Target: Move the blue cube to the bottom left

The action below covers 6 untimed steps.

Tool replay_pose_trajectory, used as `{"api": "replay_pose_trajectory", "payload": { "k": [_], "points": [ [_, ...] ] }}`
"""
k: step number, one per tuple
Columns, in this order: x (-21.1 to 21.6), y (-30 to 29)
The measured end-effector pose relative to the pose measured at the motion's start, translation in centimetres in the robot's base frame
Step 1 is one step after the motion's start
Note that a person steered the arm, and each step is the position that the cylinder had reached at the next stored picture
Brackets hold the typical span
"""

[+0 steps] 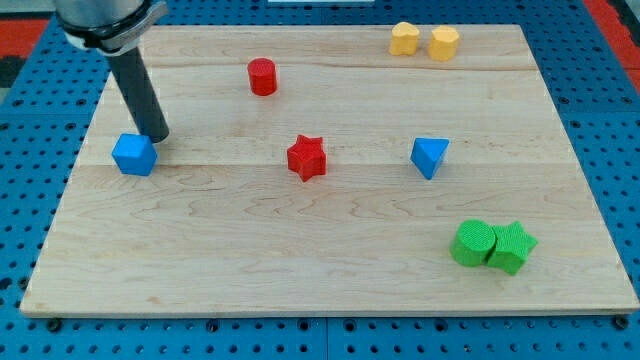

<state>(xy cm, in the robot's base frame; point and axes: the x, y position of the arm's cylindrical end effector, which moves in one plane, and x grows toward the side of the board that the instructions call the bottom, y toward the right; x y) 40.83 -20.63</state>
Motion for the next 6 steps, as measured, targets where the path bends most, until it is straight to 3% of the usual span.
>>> {"api": "replay_pose_trajectory", "payload": {
  "k": [1, 2, 3, 4, 5, 6],
  "points": [
    [1.8, -2.2],
    [6.1, 0.5],
    [5.2, 0.8],
    [1.0, -2.0],
    [3.6, -5.6],
    [7.8, -2.9]
  ]
}}
